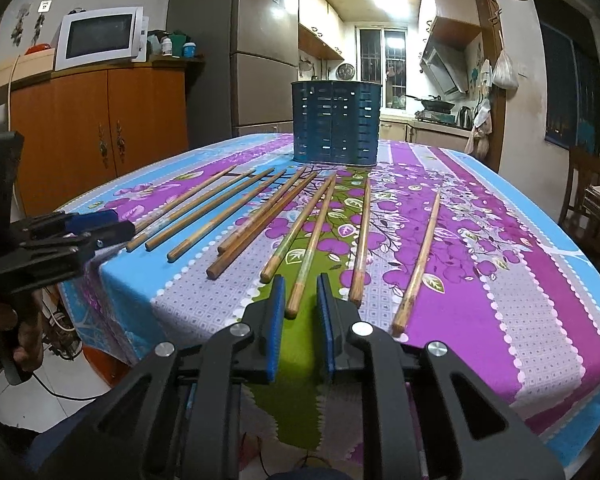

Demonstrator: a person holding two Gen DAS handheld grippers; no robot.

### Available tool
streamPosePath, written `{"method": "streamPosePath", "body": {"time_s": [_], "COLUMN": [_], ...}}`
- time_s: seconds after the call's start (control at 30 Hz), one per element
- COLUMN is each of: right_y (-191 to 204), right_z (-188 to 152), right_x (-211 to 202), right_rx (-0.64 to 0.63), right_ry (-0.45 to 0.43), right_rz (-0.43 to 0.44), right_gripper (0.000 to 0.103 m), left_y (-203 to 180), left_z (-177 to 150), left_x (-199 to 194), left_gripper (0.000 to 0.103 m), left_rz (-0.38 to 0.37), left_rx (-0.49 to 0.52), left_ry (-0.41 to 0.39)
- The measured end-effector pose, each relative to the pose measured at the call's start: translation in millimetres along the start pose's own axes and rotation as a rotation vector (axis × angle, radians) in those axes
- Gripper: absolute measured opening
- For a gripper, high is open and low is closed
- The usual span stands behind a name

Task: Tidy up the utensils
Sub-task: 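Lower the left tool onto a wooden chopstick and close it while the right tool grasps another, then lift the chopsticks with both tools and carry them toward the slotted holder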

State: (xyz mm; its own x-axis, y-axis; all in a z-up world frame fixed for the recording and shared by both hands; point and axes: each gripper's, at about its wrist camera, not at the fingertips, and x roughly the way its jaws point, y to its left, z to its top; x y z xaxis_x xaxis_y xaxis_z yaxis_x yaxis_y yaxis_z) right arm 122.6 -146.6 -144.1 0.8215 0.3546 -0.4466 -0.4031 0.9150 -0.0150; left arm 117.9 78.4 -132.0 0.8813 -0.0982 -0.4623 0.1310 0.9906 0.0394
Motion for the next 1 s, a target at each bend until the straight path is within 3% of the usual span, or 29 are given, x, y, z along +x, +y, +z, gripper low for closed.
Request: {"method": "streamPosePath", "body": {"time_s": [0.3,0.5,0.63,1.0], "right_y": [0.0,2.5,3.6,8.2], "right_z": [1.1,-1.6,-2.6,-11.5], "right_x": [0.8,1.4,3.0,0.2], "right_rx": [0.008,0.001,-0.007,-0.021], "right_ry": [-0.007,-0.032,-0.047,-0.082], "right_rz": [-0.004,-0.013,-0.019,-0.041], "right_gripper": [0.015,0.015,0.015,0.014], "left_y": [13.7,0.9,4.9,-2.4], "left_z": [0.4,-3.1,-5.3,-13.0], "left_x": [4.0,4.9,7.8,8.2], "left_gripper": [0.029,0.029,0.020,0.009], "left_rz": [0.078,0.043,0.045,0.077], "left_rx": [-0.045,-0.007,-0.026,0.004], "left_ry": [-0.006,-0.037,-0.065,-0.126]}}
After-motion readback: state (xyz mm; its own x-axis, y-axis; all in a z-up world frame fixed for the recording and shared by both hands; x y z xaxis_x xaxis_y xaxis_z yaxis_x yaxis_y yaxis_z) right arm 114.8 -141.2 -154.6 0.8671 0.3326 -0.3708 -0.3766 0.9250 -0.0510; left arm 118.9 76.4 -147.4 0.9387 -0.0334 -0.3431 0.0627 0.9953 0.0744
